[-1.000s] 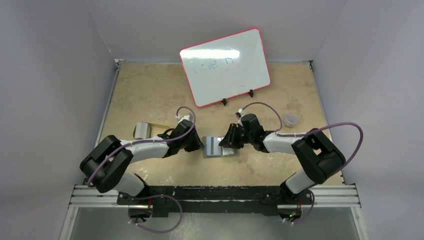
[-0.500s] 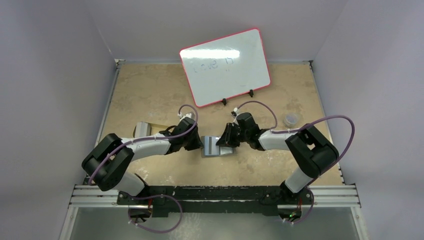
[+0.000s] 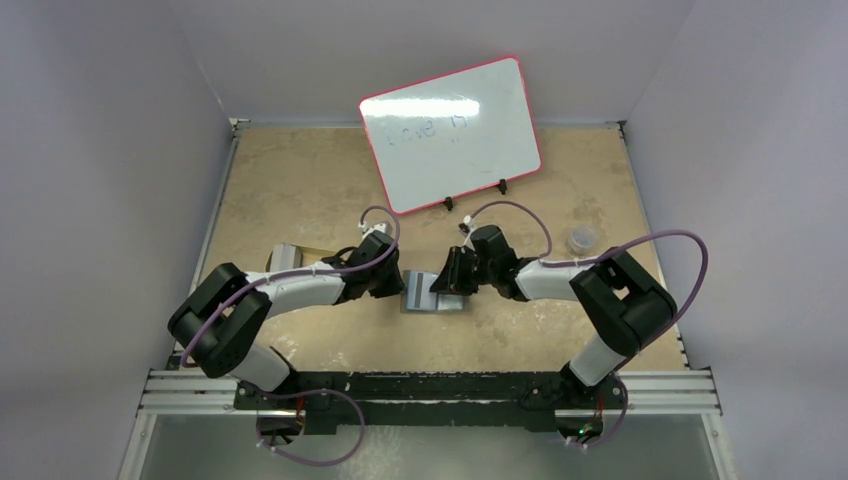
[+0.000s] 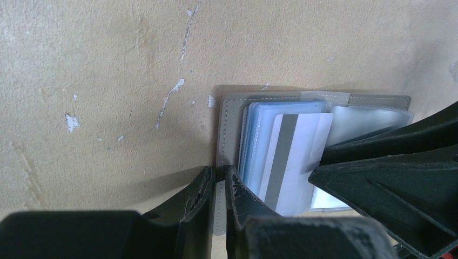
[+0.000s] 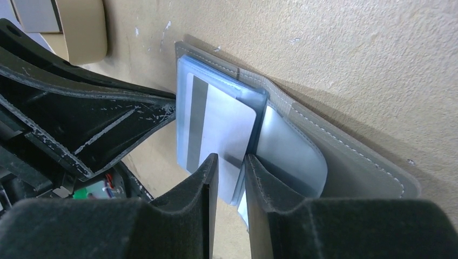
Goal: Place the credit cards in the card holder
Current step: Insert the credit card into the card holder.
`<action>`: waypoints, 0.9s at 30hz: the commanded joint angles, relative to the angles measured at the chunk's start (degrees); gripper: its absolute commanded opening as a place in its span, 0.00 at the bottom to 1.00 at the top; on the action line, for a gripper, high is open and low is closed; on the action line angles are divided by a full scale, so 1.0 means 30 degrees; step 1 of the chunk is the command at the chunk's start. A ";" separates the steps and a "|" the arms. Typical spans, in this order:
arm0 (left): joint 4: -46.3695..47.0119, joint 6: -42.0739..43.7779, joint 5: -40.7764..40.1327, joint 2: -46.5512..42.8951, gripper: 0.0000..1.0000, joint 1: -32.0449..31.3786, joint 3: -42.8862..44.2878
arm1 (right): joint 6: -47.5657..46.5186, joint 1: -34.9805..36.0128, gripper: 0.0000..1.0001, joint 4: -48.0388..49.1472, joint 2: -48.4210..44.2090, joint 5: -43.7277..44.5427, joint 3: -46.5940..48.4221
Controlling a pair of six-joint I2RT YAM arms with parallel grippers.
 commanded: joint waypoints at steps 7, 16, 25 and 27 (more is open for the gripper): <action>0.0422 0.0297 0.0253 0.0167 0.11 -0.0073 0.0455 | -0.1913 0.0340 0.25 -0.2111 -0.0081 0.0278 0.1838; -0.1156 -0.0106 -0.0917 -0.1742 0.22 -0.0061 0.0920 | -0.1021 0.0326 0.33 -0.4016 -0.1588 0.1195 0.1645; 0.2212 -0.1408 0.0155 -0.3592 0.35 -0.0040 -0.0347 | -0.0954 0.0326 0.15 -0.4163 -0.1765 0.1933 0.1524; 0.2749 -0.1477 0.0292 -0.3639 0.37 -0.0061 -0.0615 | -0.1127 0.0326 0.12 -0.4375 -0.1608 0.2399 0.1555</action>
